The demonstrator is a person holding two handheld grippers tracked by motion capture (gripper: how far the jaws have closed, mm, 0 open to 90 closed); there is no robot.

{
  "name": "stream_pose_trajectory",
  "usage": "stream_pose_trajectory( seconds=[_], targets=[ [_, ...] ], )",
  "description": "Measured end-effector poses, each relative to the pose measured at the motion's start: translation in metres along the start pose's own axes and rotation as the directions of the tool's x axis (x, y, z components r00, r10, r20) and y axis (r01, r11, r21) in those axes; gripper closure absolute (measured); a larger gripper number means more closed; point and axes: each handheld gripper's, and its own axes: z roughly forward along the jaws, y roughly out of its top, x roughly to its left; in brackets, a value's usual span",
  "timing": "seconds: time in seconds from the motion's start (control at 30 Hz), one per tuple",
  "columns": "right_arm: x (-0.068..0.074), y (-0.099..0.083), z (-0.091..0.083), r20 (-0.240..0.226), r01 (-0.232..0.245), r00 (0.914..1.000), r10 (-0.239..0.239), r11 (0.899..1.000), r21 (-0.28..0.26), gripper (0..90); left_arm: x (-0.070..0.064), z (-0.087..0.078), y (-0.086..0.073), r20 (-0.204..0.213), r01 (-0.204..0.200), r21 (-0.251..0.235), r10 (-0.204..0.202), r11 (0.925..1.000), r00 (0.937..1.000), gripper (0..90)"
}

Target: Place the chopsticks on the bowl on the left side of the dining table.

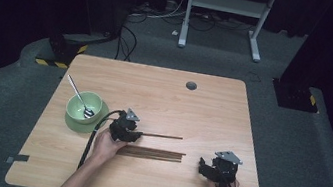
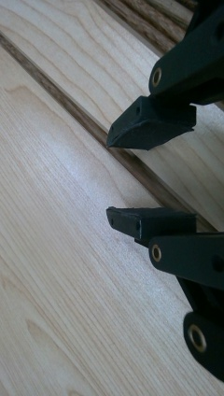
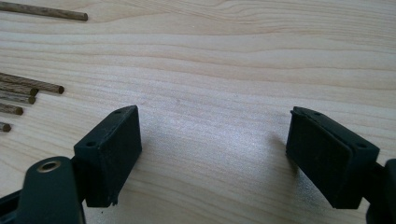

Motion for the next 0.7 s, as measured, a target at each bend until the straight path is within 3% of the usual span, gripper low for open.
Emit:
stream_pose_trajectory(
  seconds=[0.7],
  targets=[
    [0.0000, 0.0000, 0.0000, 0.000, -0.001, 1.0000, 0.001, 1.000, 0.000, 17.6, 0.0066, 0.0000, 0.0006, -0.004, 0.011, 0.000, -0.011, 0.9999, 0.9999, 71.2]
  ],
)
